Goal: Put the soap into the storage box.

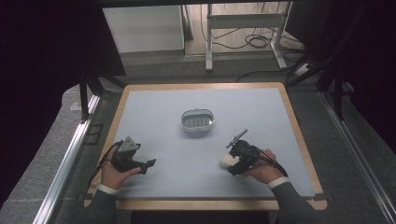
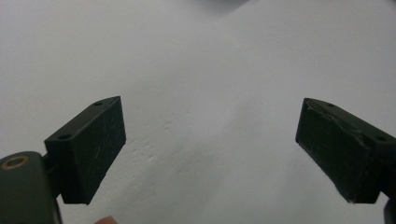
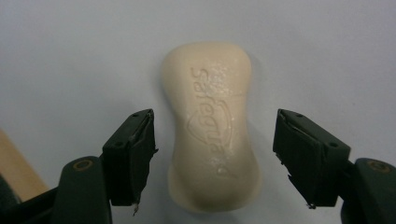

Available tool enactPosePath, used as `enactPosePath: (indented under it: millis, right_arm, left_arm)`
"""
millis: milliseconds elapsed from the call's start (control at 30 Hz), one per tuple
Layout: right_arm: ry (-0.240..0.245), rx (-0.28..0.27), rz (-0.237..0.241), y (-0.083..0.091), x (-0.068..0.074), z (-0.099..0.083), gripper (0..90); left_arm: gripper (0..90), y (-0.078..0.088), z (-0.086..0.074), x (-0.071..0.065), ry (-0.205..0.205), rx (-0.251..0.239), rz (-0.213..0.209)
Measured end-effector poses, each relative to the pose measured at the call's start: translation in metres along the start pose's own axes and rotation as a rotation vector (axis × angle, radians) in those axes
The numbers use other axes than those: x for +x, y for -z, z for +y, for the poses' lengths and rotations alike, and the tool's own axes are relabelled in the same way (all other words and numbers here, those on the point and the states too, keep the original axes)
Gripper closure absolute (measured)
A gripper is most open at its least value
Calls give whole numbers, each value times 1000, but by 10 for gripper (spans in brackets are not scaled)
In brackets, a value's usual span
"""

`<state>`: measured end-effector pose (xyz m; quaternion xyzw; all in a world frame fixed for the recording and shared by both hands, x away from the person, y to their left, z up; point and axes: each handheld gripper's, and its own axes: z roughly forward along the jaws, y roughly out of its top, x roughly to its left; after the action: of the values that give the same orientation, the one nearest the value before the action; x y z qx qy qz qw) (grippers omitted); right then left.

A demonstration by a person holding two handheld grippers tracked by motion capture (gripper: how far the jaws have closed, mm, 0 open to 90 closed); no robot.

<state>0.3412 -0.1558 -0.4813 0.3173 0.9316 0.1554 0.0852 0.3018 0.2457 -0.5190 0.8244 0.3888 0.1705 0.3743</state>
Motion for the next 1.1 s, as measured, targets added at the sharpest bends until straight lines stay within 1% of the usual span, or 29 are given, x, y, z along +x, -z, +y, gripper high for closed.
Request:
enactPosePath:
  millis: [100, 200, 267, 333, 367, 433, 567, 600, 733, 900, 967, 1000, 1100]
  right_arm:
    - [-1, 21, 4, -5, -1, 3, 305]
    - [-2, 30, 7, -7, -1, 4, 319]
    - [0, 50, 16, -10, 0, 6, 345]
    - [0, 56, 21, -11, 0, 7, 351]
    - [4, 69, 18, -13, 1, 7, 369]
    - [-8, 84, 15, -15, 2, 8, 390]
    - [5, 98, 1, -18, 2, 9, 478]
    - [-5, 99, 12, -17, 2, 9, 488]
    - [3, 109, 5, -17, 2, 11, 496]
    - [7, 112, 12, -13, -1, 11, 497]
    - [10, 106, 15, -8, -3, 13, 497]
    - [3, 97, 14, -7, -3, 13, 497]
    - [4, 76, 14, -1, -6, 14, 498]
  left_arm:
    - [89, 0, 0, 0, 0, 0, 1]
    - [89, -1, 0, 0, 0, -1, 2]
    - [89, -1, 0, 0, 0, 1, 2]
    - [89, -1, 0, 0, 0, 0, 1]
    - [89, -1, -1, 1, 1, -1, 2]
    - [89, 0, -1, 1, 1, -1, 3]
    - [89, 0, -1, 1, 1, -2, 4]
    - [89, 0, -1, 1, 1, -2, 4]
    - [89, 0, -1, 2, 0, -2, 4]
    - [89, 0, -1, 2, 2, 0, 4]
    - [89, -1, -1, 2, 2, 0, 4]
    - [89, -1, -1, 2, 2, 0, 4]
    - [89, 0, -1, 2, 0, 5, 3]
